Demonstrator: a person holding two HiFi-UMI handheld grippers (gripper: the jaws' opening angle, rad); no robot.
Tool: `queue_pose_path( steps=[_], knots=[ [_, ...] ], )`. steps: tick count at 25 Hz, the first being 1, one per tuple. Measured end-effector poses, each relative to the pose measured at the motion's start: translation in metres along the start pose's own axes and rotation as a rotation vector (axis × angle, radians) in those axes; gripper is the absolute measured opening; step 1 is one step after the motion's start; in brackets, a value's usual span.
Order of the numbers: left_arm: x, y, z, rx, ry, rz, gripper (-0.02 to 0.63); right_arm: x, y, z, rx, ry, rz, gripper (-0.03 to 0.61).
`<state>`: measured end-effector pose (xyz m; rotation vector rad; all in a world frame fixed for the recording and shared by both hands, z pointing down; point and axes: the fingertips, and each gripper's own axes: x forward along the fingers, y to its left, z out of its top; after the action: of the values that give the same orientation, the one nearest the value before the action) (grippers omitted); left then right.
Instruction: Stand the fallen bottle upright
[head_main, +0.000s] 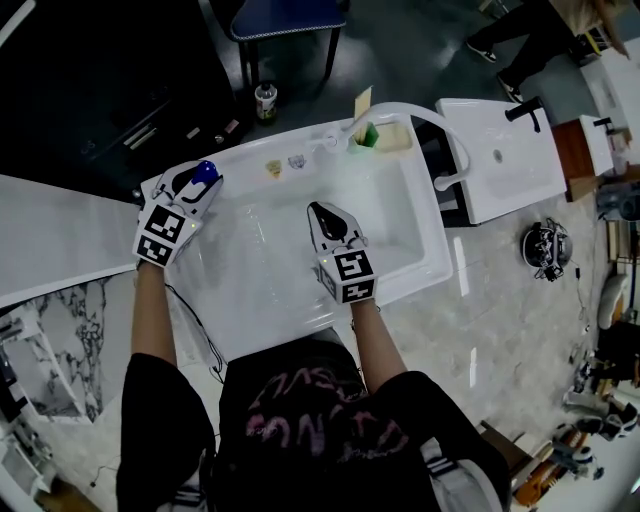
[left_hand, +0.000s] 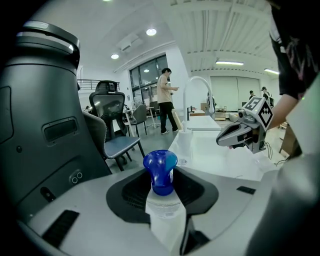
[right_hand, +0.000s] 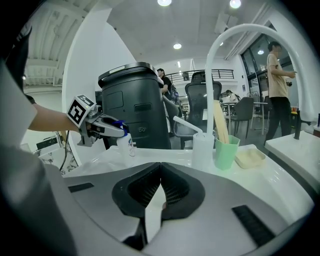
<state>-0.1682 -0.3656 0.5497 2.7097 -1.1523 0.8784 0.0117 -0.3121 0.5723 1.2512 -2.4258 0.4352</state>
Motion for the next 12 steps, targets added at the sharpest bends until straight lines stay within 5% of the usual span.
queue_pose_path(
  steps=[12],
  knots=[
    [-0.019, -0.004, 0.008, -0.043, -0.037, 0.031, 0.216, -0.015, 0.011, 0.011, -0.023, -0.028, -0.013, 0.011]
  ],
)
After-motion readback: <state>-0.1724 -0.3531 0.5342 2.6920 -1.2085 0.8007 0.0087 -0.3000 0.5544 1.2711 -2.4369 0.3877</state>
